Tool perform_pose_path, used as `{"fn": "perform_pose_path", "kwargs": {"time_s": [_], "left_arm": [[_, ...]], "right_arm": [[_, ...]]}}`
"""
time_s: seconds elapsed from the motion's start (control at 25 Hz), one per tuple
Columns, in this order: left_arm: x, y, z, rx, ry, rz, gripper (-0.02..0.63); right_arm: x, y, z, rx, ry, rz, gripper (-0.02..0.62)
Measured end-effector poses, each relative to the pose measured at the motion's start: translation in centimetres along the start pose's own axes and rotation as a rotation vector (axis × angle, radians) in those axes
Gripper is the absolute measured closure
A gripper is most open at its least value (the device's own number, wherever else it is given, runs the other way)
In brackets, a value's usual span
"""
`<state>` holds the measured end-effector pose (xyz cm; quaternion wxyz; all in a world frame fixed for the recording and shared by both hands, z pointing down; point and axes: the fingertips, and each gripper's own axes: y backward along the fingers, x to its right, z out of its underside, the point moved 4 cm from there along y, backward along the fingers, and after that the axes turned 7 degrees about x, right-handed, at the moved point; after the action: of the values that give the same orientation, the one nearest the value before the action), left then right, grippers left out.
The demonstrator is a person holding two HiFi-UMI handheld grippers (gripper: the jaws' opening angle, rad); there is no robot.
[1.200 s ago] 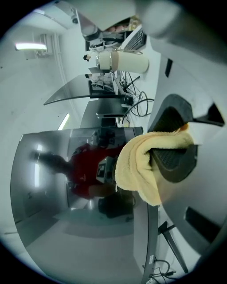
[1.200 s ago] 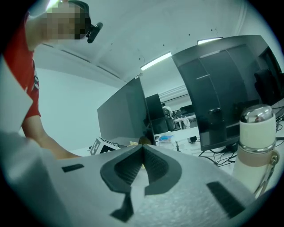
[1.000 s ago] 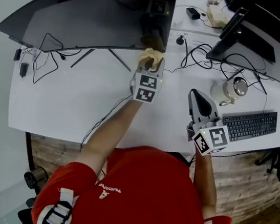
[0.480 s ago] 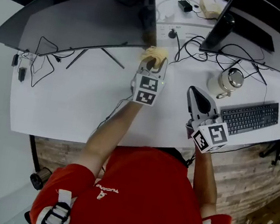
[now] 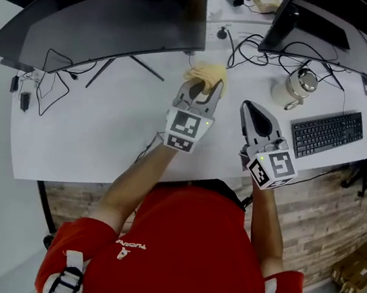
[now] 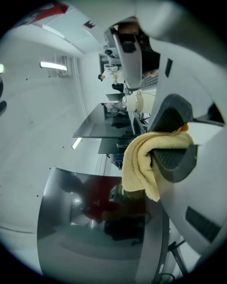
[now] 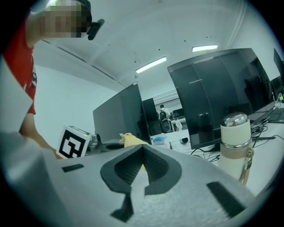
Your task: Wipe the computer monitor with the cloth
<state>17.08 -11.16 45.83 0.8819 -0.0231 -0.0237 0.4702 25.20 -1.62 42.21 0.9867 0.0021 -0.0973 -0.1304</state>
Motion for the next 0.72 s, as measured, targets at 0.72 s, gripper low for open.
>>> {"fn": "perform_pose_path", "kwargs": {"time_s": [0.72], "left_arm": [[1.1,15.2,-8.2,0.230,0.016,0.068,0.551]], "right_arm": [[-11.6,1.5,-2.1,0.101,0.163,-0.001,0.591]]}}
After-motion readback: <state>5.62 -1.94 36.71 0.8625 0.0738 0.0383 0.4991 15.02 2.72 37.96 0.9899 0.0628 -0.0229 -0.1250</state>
